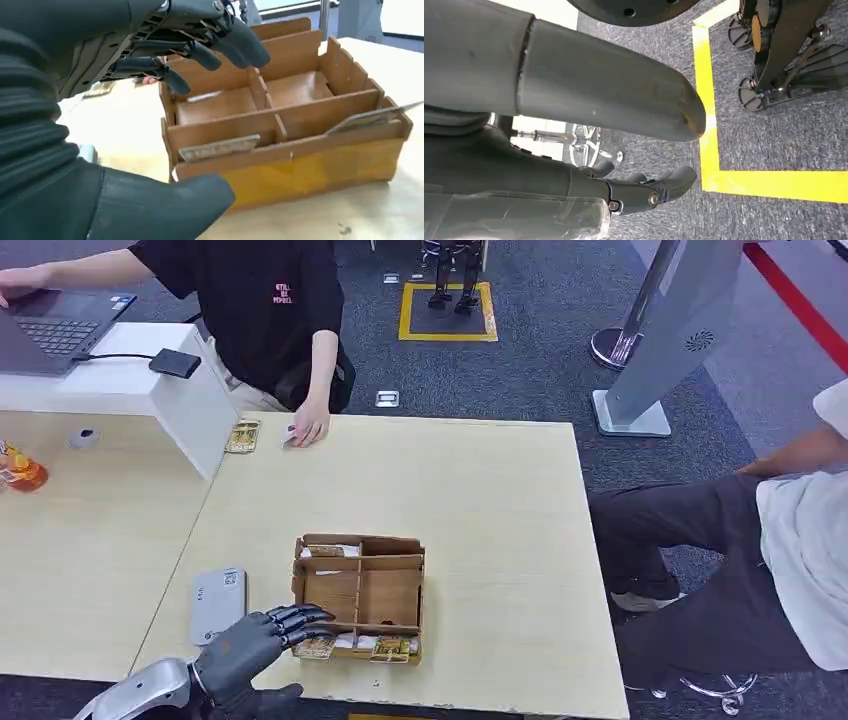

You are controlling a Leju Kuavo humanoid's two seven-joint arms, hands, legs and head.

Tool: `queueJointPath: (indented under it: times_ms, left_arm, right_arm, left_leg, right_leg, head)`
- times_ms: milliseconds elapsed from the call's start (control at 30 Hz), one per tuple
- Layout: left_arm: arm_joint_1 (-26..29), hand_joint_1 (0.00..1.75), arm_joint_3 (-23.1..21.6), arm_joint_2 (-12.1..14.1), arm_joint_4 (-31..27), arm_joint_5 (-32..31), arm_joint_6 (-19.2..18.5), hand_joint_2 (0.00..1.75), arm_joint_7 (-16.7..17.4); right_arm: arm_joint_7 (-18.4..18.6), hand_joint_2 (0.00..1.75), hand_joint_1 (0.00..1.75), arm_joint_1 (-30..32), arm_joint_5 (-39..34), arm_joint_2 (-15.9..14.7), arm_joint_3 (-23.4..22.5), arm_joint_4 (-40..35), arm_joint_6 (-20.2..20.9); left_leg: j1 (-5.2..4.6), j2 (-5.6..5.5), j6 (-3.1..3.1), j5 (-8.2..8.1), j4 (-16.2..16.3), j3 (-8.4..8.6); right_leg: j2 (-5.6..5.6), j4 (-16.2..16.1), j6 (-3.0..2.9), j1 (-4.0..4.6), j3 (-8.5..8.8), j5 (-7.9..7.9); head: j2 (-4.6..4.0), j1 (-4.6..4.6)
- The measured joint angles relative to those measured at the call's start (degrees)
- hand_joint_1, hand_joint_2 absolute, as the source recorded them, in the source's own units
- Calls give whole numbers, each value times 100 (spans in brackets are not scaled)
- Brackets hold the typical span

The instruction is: Pass the card to the sensor for recognition and then transmit it.

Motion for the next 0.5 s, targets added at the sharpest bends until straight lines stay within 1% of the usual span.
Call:
queueJointPath:
  times_ms: [100,167,200,233,267,300,333,400,467,500]
  left_arm:
    - [136,38,-11,-35,63,-48,61,175,17]
    - [184,42,-17,-44,92,-59,79,175,30]
    - [196,42,-17,-46,105,-70,87,175,35]
    - [209,38,-18,-57,111,-83,98,175,37]
    - [227,40,-17,-64,120,-94,118,175,42]
    - [247,47,-17,-72,125,-120,155,175,48]
    - [266,44,-17,-83,127,-171,199,175,52]
    - [322,42,-15,-142,129,-256,341,175,59]
    - [446,44,-13,-251,129,-334,578,175,59]
    - [522,38,-2,-309,129,-369,700,175,59]
  right_arm:
    - [11,0,0,3,0,-4,0,2,-4]
    - [26,0,0,2,-6,-9,0,2,-4]
    - [26,0,0,1,-13,-11,0,2,-4]
    - [26,0,0,1,-18,-13,0,0,-4]
    - [26,0,0,0,-17,-15,0,0,-4]
    - [26,0,0,1,-20,-15,0,0,-7]
    - [15,0,0,1,-33,-15,0,2,-7]
    - [-2,0,0,2,-42,-15,0,2,-15]
    - [-9,0,0,2,-57,-15,0,2,-42]
    - [-9,0,0,3,-74,-15,0,2,-50]
  left_leg:
    - [0,1,0,0,0,1]
    - [0,0,0,0,0,0]
    - [0,0,0,0,0,0]
    - [0,0,0,0,0,1]
    - [0,0,0,0,0,1]
    - [0,0,0,0,0,1]
    - [0,0,0,0,0,1]
    - [0,0,0,0,0,1]
    - [-1,1,0,0,0,1]
    - [-1,2,0,0,0,1]
  right_leg:
    - [1,0,0,0,-1,0]
    - [-1,0,0,0,-1,0]
    - [-1,0,0,0,0,0]
    - [-1,0,0,0,0,0]
    - [-1,0,0,0,0,0]
    - [-1,0,0,0,0,0]
    - [0,0,0,0,0,0]
    - [-1,0,0,0,1,0]
    - [0,0,0,-1,0,0]
    - [1,0,0,-1,0,0]
  head:
    - [0,2]
    - [0,0]
    - [0,0]
    - [0,0]
    - [0,0]
    - [0,-2]
    - [0,0]
    - [0,0]
    - [0,0]
    - [0,0]
